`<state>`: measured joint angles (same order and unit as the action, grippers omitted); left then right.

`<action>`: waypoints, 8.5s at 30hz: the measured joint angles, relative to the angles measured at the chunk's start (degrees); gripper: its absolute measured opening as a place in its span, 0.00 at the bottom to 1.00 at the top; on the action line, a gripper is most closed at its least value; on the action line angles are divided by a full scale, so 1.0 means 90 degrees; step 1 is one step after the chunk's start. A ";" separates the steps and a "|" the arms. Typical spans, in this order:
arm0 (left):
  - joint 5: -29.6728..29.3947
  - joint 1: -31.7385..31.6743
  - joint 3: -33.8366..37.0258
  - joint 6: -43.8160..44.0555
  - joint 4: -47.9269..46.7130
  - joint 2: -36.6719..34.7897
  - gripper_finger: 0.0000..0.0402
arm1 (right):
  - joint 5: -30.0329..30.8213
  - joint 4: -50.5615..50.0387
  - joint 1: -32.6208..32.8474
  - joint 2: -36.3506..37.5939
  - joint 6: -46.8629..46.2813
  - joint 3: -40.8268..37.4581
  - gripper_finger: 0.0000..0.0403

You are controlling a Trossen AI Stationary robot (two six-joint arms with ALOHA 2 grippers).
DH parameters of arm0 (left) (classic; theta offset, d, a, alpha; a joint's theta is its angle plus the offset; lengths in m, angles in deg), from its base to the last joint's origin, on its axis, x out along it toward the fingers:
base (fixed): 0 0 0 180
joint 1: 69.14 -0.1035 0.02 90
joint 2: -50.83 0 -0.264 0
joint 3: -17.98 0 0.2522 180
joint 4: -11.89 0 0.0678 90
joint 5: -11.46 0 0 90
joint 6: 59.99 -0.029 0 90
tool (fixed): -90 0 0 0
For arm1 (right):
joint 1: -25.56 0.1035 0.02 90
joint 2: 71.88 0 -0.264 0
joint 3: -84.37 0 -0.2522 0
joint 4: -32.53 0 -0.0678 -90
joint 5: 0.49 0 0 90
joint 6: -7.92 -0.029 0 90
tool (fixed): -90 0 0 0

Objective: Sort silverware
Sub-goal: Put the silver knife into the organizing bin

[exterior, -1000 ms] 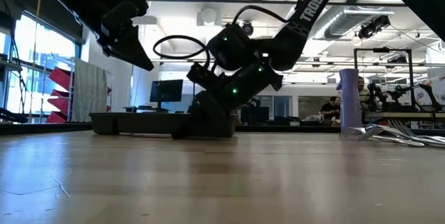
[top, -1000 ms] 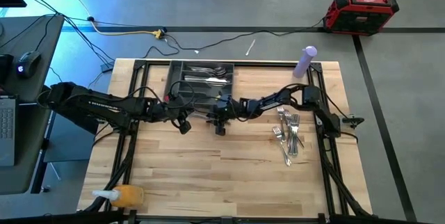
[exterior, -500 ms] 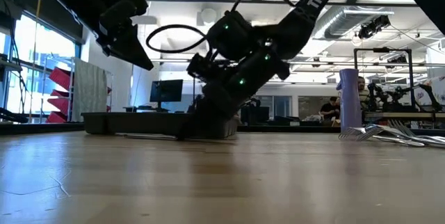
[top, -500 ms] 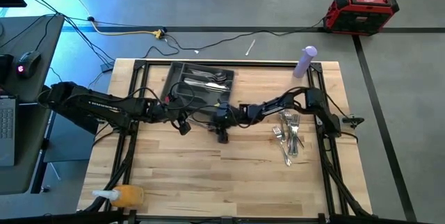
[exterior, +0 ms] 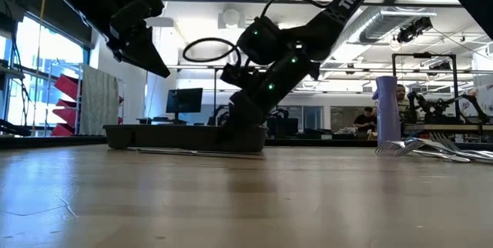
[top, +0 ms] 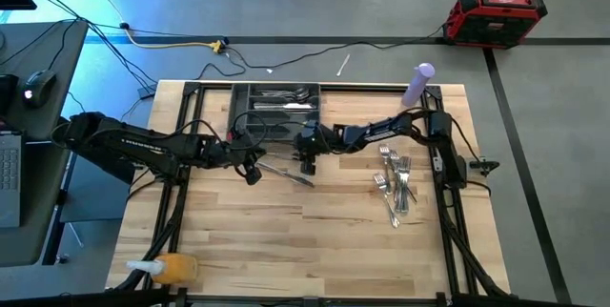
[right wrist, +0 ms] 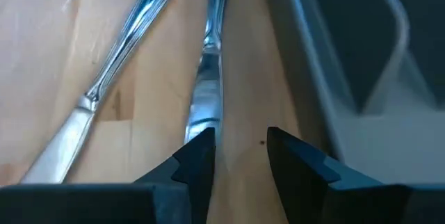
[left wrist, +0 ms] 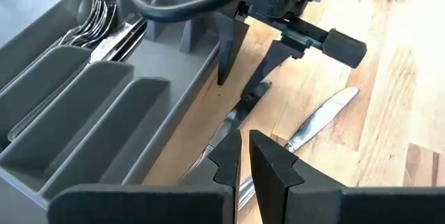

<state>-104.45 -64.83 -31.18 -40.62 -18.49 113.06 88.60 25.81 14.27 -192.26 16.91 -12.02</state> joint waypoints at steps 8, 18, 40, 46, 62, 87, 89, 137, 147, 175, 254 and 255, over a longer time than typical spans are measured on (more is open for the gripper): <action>-0.0022 0.0000 0.0000 0.0000 0.0019 0.0000 0.03 | -0.0320 0.0423 0.0218 -0.0005 -0.0456 -0.0002 0.30; -0.0023 0.0002 0.0000 0.0000 0.0016 0.0000 0.03 | 0.1282 0.1491 0.0634 -0.0331 -0.0729 0.0003 0.28; -0.0024 0.0002 0.0000 0.0002 -0.0002 0.0000 0.03 | 0.1051 0.0636 0.1190 -0.0685 -0.0473 0.0053 0.00; -0.0022 0.0001 0.0000 0.0002 -0.0005 0.0000 0.03 | 0.1438 0.0611 0.1162 -0.0693 -0.0416 0.0043 0.00; -0.0024 0.0002 0.0000 0.0002 -0.0019 0.0000 0.03 | 0.0600 0.0675 0.0111 -0.0631 -0.0900 0.0256 0.00; -0.0022 0.0002 0.0000 0.0000 -0.0032 0.0000 0.03 | 0.0798 0.0506 0.0168 -0.0087 -0.0542 0.0277 0.00; -0.0022 0.0002 0.0000 0.0000 -0.0032 0.0000 0.03 | 0.0998 0.0510 0.0170 -0.0087 -0.0448 0.0277 0.00; -0.0492 0.0041 -0.0010 0.0073 -0.0585 -0.0661 0.03 | 0.2723 -0.0515 0.0879 -0.1848 0.1775 0.2683 0.00; -0.0466 0.0044 -0.0010 0.0112 -0.0578 -0.0658 0.03 | 0.2472 -0.1073 0.0895 -0.1829 0.1696 0.2705 0.00; -0.0413 0.0042 -0.0007 0.0172 -0.0540 -0.0658 0.03 | 0.1976 -0.1561 0.1936 -0.1604 0.0236 0.2662 0.00; -0.0551 0.0789 -0.0002 0.0493 -0.0828 -0.0666 0.03 | -0.1891 0.1827 0.1160 -0.0750 0.0290 -0.0714 0.09; -0.0551 0.0789 -0.0002 0.0493 -0.0828 -0.0665 0.03 | -0.1744 0.1798 0.1200 -0.0750 0.0291 -0.0716 0.10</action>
<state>-109.42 -57.72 -31.20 -36.18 -25.94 107.07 72.90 42.00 25.06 -199.01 19.53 -18.47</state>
